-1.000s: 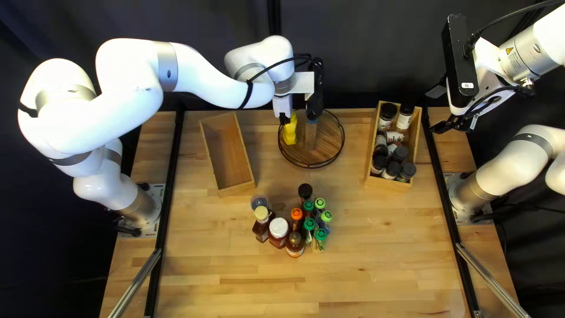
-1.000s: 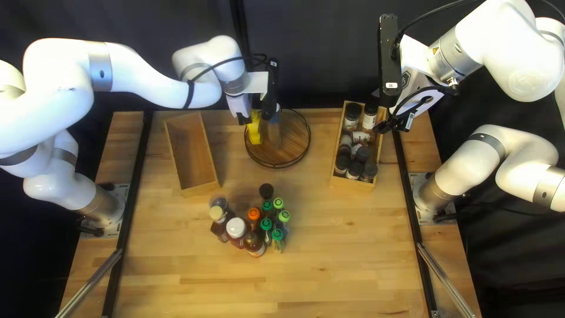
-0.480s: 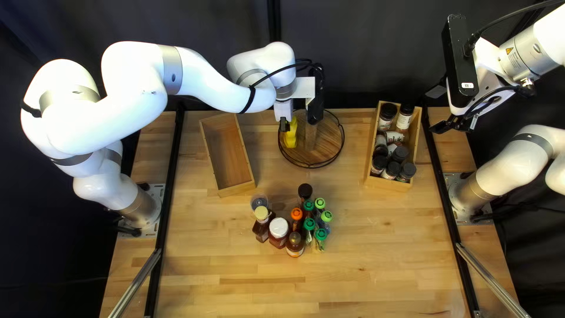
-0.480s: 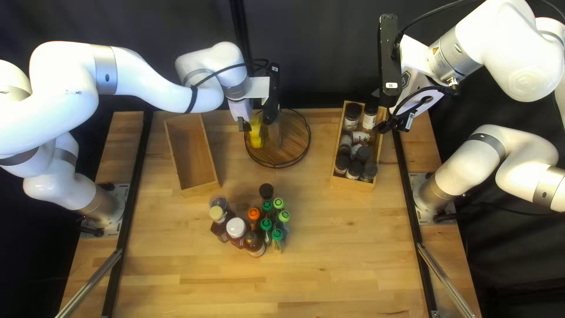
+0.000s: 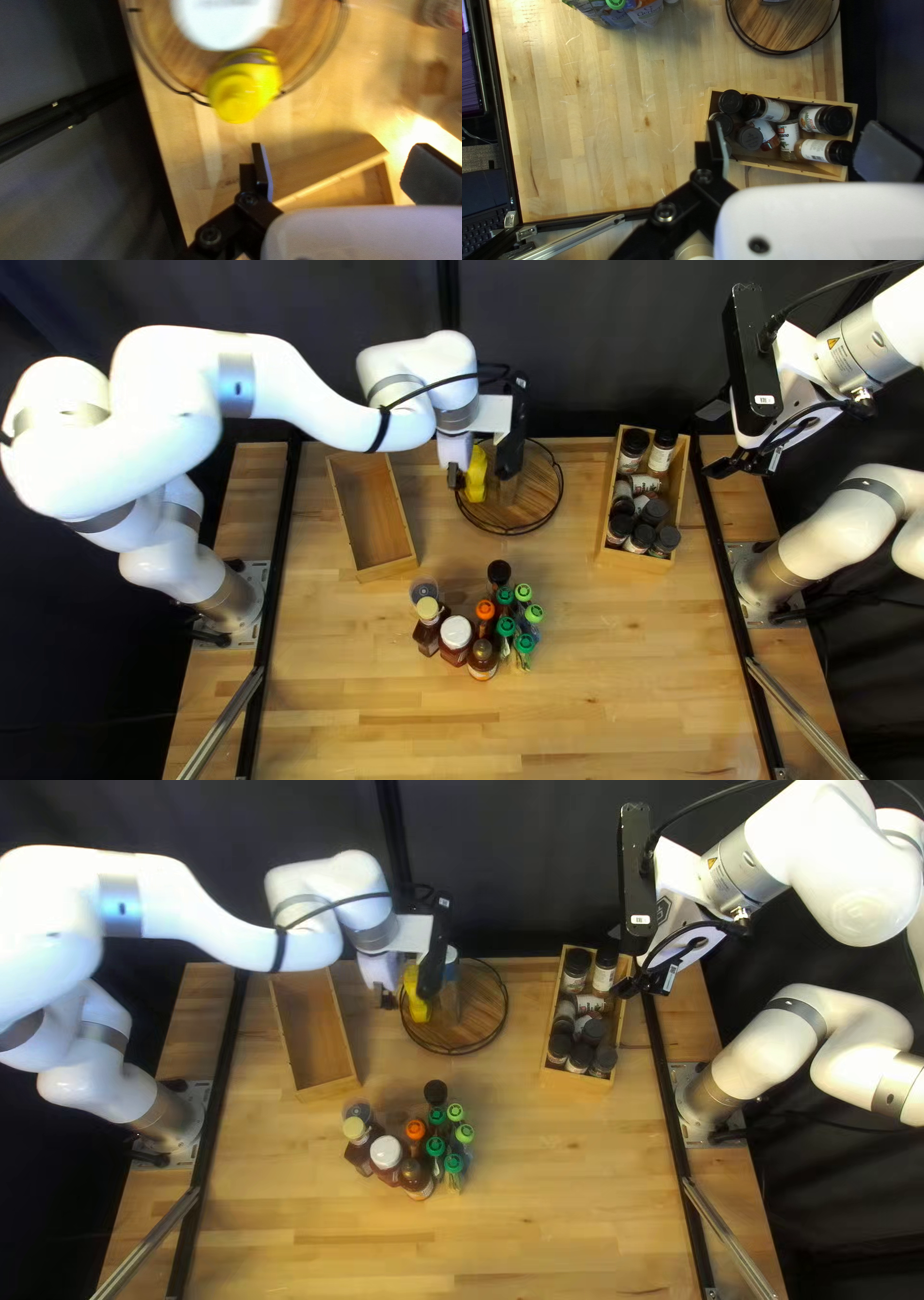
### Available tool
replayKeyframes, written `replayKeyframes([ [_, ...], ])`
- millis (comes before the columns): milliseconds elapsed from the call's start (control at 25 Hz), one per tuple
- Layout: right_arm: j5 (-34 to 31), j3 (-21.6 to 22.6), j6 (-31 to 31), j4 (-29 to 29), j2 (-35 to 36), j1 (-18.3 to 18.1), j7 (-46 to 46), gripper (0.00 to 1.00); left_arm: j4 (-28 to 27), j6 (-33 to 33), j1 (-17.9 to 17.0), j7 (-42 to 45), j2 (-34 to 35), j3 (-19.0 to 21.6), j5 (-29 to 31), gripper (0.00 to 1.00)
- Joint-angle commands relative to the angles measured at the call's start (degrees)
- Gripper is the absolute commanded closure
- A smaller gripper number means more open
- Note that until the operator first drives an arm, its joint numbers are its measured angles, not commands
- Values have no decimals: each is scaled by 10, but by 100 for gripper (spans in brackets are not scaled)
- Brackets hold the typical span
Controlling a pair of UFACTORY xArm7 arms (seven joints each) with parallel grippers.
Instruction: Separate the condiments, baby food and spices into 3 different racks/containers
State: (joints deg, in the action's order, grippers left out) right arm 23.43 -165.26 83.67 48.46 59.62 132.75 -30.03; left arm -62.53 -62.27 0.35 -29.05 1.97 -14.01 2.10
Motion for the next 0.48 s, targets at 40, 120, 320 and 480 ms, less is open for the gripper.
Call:
replayKeyframes([
  [40,0,0,0,0,0,0,0,0,33,-24,-31,-5,38,32,-7,0],
  [120,0,0,0,0,0,0,0,0,52,-29,-45,2,58,48,-4,0],
  [320,0,0,0,0,0,0,0,0,105,-25,-71,4,101,78,-1,0],
  [480,0,0,0,0,0,0,0,0,150,-8,-85,8,127,96,3,0],
])
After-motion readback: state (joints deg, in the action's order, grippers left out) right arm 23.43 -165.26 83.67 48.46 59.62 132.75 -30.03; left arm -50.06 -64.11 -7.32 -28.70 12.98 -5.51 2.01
